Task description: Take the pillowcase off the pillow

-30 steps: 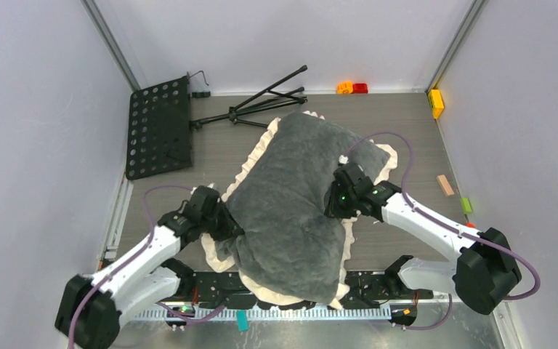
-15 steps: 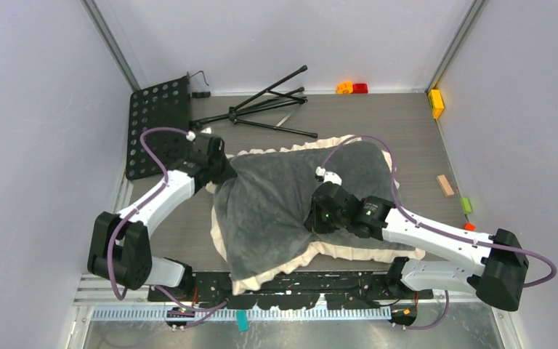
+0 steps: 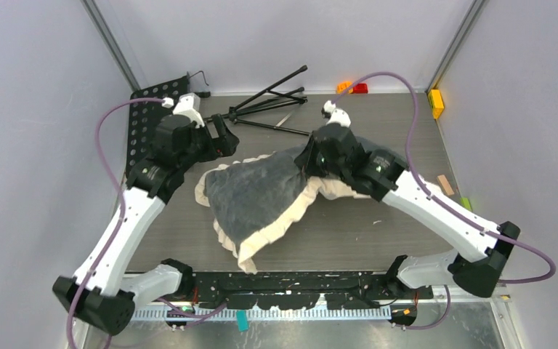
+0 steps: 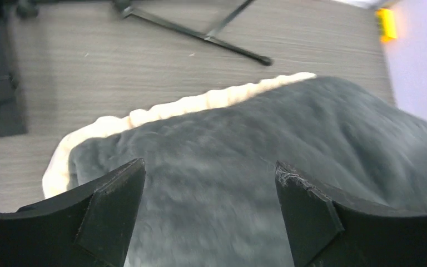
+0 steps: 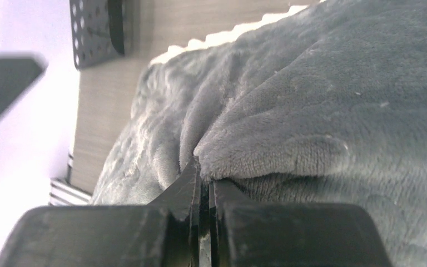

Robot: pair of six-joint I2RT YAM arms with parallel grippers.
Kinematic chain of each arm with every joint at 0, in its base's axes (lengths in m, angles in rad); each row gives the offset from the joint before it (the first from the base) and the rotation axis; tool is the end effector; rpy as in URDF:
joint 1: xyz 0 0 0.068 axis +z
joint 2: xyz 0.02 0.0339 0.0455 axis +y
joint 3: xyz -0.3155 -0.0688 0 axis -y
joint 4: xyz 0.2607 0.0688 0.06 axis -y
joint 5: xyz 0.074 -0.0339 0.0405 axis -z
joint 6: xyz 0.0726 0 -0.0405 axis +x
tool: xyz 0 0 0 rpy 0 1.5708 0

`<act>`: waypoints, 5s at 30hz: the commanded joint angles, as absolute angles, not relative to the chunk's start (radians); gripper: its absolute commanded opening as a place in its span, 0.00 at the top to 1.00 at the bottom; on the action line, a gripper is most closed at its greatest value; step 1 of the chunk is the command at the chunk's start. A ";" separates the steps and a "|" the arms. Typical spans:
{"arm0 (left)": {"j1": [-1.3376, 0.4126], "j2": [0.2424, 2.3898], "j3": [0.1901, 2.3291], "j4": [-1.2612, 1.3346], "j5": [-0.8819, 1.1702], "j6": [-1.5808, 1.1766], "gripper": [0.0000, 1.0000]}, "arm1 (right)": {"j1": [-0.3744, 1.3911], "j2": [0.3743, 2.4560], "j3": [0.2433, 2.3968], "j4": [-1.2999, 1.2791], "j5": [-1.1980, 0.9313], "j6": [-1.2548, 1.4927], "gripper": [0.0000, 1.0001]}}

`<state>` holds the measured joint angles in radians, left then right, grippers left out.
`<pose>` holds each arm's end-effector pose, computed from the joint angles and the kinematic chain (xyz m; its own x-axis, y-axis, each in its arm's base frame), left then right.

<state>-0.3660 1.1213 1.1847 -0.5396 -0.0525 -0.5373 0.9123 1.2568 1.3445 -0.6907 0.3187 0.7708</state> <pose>0.2530 -0.0929 0.4069 -0.5284 -0.3449 -0.7758 0.0505 0.8994 -0.4342 0.1983 0.2192 0.4151 -0.6622 0.2253 -0.7146 -0.1837 0.8758 0.4464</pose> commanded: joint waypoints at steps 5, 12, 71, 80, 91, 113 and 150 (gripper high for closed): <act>-0.584 0.937 1.217 -0.608 0.066 -0.344 0.12 | 0.729 1.379 1.594 -0.629 0.257 0.794 1.00; -0.760 0.908 1.206 -0.536 -0.062 -0.243 0.00 | 0.658 1.419 1.642 -0.637 0.185 0.793 1.00; -0.074 1.497 1.515 -0.516 0.636 -0.768 1.00 | 0.631 1.009 1.492 -0.911 0.177 0.425 0.16; -0.107 1.556 1.528 -0.636 0.235 -0.554 0.77 | 0.631 1.103 1.360 -0.820 0.176 0.445 0.16; -0.263 1.351 1.610 -0.729 -0.236 -0.382 0.01 | 0.632 1.221 1.238 -0.642 0.153 0.496 0.16; -0.262 0.899 1.192 -0.681 -0.143 -0.496 0.06 | 0.502 1.740 1.387 -0.478 0.236 0.705 0.07; -0.263 0.879 0.962 -0.597 0.085 -0.631 0.08 | 0.448 1.432 1.042 -0.225 0.221 0.795 0.10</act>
<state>-0.2634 0.8722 0.9596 -0.6586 0.0799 -0.6212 0.4671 1.3388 0.9642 -0.3092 0.2714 0.7750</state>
